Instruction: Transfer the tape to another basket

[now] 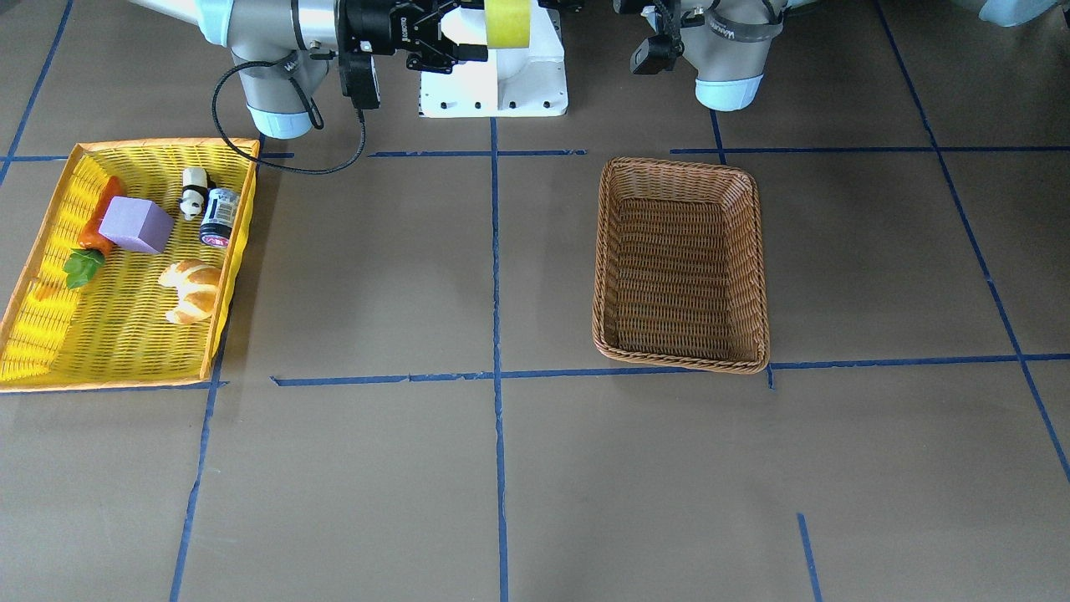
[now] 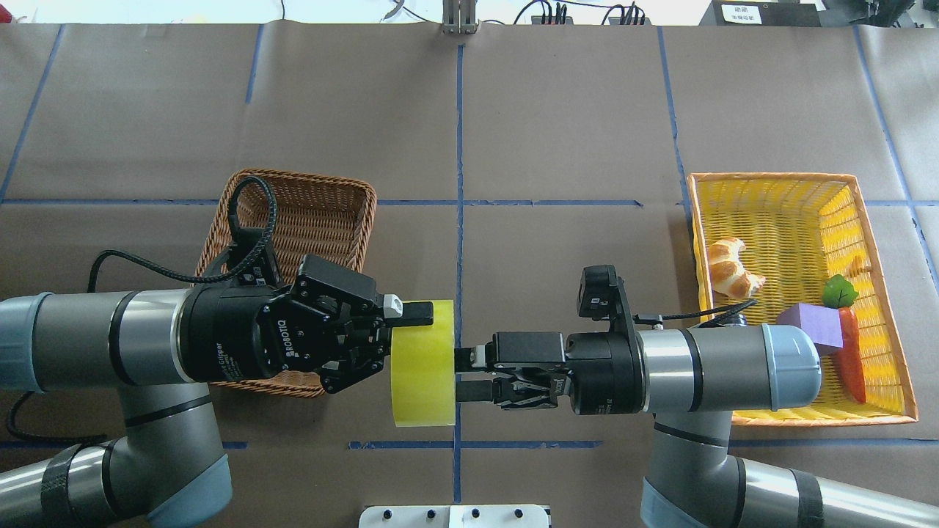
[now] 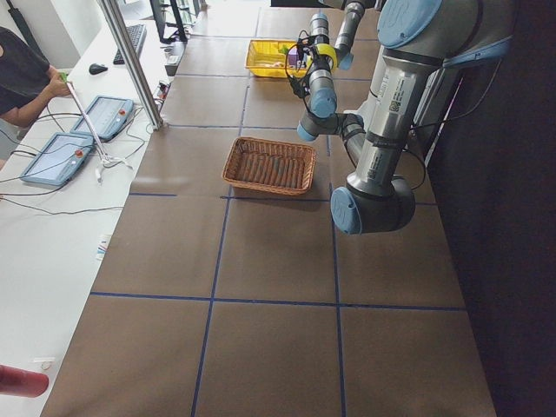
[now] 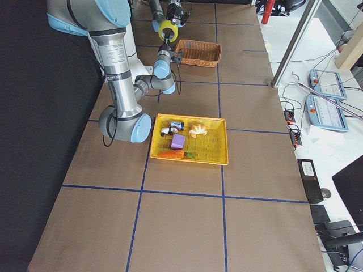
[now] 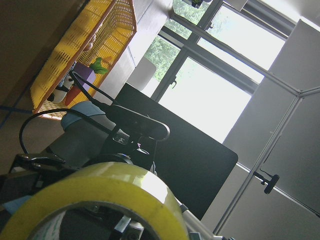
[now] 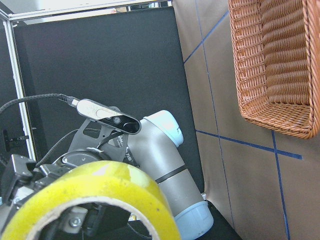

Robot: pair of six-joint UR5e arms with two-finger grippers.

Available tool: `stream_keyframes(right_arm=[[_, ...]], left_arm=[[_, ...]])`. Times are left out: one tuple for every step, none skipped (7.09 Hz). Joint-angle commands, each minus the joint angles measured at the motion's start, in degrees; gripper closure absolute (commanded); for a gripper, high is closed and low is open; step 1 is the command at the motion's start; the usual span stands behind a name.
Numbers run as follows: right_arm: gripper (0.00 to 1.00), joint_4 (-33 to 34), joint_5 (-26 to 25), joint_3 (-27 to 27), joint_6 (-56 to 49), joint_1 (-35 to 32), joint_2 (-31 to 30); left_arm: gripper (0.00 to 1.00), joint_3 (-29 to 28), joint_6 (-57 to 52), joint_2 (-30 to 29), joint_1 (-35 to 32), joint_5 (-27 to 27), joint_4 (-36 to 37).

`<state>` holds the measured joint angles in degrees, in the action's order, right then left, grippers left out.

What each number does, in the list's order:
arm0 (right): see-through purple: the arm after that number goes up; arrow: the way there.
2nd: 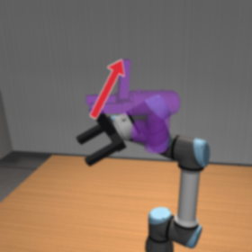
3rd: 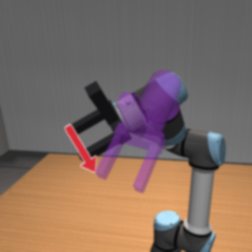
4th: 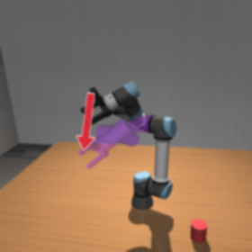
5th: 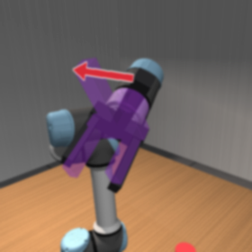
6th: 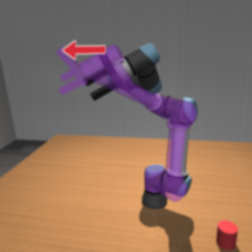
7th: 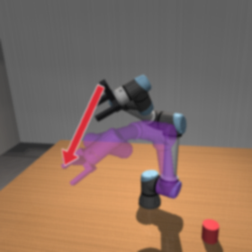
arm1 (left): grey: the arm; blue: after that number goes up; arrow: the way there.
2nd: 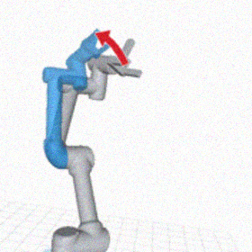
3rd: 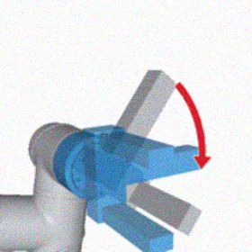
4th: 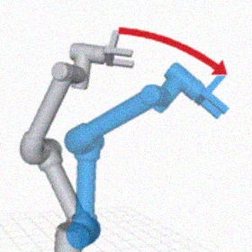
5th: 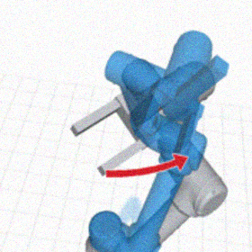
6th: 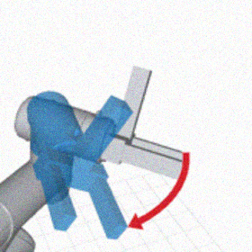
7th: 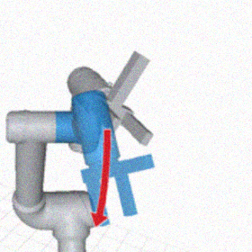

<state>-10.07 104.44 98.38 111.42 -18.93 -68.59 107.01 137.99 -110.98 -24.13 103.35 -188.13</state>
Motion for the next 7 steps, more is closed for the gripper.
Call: stream_keyframes(right_arm=[[0.0, 0.05, 0.24, 0.15, -0.24, -0.49, -0.41], [0.0, 0.14, 0.85, 0.23, -0.24, -2.06, -0.67], [0.0, 3.88, 1.72, 0.76, -0.24, -5.29, -1.54], [0.0, 13.84, 7.13, 3.81, -0.76, -10.81, -1.55], [0.0, 26.9, 13.27, 8.02, -2.77, -17.39, -1.64], [0.0, 34.86, 15.86, 9.97, -8.53, -21.11, -1.64], [0.0, 42.34, 15.71, 10.95, -15.03, -24.45, -1.64]], left_arm=[[0.92, 3.46, -0.09, 5.22, -5.18, 7.16, 0.48], [0.92, 3.21, -0.09, 6.12, -9.31, 12.18, 0.65], [0.92, 2.86, -0.17, 6.04, -12.31, 14.92, 4.22], [0.92, 2.86, -0.87, 5.34, -15.65, 20.61, 10.17], [0.92, 3.46, -7.93, 4.9, -17.16, 23.8, 17.02], [0.92, 3.56, -13.57, 4.81, -18.05, 25.66, 23.27], [0.92, 3.82, -18.49, 4.9, -19.36, 26.11, 28.55]])
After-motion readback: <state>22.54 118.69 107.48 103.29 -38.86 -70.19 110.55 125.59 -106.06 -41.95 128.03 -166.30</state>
